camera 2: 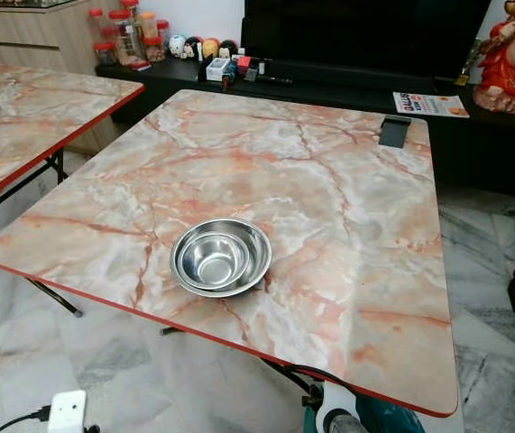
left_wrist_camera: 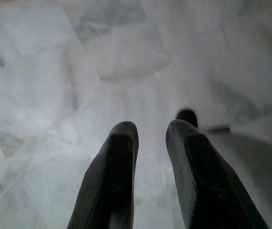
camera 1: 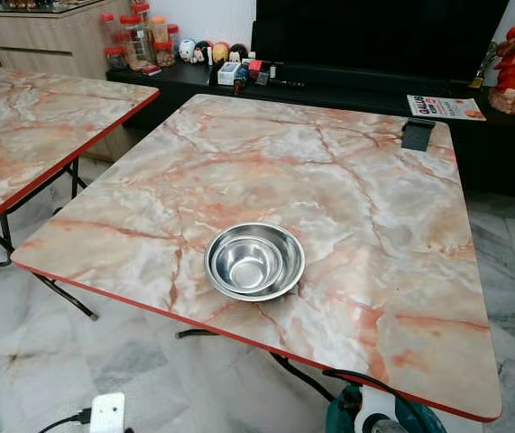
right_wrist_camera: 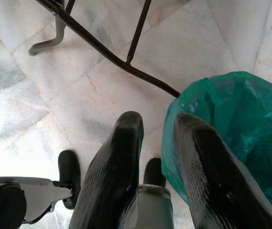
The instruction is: Setting the table
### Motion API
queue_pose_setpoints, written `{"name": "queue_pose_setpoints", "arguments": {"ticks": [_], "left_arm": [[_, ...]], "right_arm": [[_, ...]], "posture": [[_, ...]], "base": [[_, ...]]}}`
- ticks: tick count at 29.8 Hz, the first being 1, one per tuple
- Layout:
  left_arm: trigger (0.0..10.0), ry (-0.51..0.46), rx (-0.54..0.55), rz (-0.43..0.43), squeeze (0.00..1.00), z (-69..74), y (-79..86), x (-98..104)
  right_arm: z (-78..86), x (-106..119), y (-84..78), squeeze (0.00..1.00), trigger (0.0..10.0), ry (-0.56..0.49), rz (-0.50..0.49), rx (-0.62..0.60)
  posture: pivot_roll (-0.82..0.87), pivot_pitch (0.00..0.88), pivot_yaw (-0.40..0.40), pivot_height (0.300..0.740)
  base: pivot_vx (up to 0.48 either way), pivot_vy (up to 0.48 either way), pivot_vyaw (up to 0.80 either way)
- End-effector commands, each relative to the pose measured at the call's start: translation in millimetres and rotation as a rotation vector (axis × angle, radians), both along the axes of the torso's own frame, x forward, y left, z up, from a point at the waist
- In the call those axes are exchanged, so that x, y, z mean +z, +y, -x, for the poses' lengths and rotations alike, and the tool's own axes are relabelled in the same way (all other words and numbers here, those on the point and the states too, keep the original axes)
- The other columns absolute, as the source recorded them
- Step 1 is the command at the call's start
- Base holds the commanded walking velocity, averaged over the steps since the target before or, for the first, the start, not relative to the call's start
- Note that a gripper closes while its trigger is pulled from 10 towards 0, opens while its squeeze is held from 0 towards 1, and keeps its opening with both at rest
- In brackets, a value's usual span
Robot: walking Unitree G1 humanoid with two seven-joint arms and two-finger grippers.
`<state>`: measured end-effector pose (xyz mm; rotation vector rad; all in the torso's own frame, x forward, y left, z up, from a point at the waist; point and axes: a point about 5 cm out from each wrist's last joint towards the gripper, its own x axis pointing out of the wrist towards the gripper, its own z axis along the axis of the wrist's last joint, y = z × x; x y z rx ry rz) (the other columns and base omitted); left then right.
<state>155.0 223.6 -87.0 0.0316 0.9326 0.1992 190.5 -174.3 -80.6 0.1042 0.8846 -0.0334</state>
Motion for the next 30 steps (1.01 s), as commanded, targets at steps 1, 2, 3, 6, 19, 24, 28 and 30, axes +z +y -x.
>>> {"name": "queue_pose_setpoints", "arguments": {"ticks": [1, 2, 3, 6, 19, 24, 28, 30], "left_arm": [[10.0, 0.042, -0.041, 0.011, 0.0, 3.5, -4.6, -4], [10.0, 0.039, -0.041, 0.018, 0.0, 2.6, -6.2, -4], [10.0, 0.037, -0.04, 0.022, 0.0, 1.5, -7.3, -3], [10.0, 0.037, -0.045, 0.023, 0.0, -0.6, -8.8, -3], [10.0, 0.059, -0.03, 0.002, 0.0, 1.2, -8.1, -4], [10.0, 0.071, -0.027, 0.0, 0.0, 5.3, -8.0, -6], [10.0, 0.077, -0.029, -0.004, 0.0, 6.1, -7.2, -6], [10.0, 0.076, -0.03, -0.005, 0.0, 5.8, -7.0, -6]], "right_arm": [[2.9, -2, -2.6, 0.0, 10.0, 0.021, 0.016, 0.002], [4.2, -2, -3.8, 0.0, 10.0, 0.025, 0.019, 0.0], [5.6, -3, -5.4, 0.0, 10.0, 0.029, 0.022, -0.006], [9.3, -4, -8.3, 0.0, 10.0, 0.045, 0.031, -0.012], [17.3, -8, -8.5, 0.0, 10.0, 0.082, 0.038, -0.017], [14.0, -7, -7.4, 0.0, 10.0, 0.075, 0.026, -0.033], [13.4, -7, -5.7, 0.0, 10.0, 0.078, 0.018, -0.03], [13.0, -7, -5.8, 0.0, 10.0, 0.071, 0.018, -0.034]], "posture": [[0.03, 0.0, 0.025, 0.74], [0.02, 0.0, 0.027, 0.74], [0.02, 0.0, 0.027, 0.74], [0.02, 0.0, 0.027, 0.74], [0.03, 0.014, 0.01, 0.74], [0.02, 0.019, 0.018, 0.74], [0.02, 0.021, 0.023, 0.74], [0.02, 0.021, 0.023, 0.74]], "base": [[0.0, 0.0, 0.0], [0.0, 0.0, 0.0], [0.0, 0.0, 0.0], [0.0, 0.0, 0.0], [0.0, 0.252, -0.15], [0.0, 0.37, 0.0], [0.0, 0.397, -0.39], [0.0, 0.412, -0.39]]}}
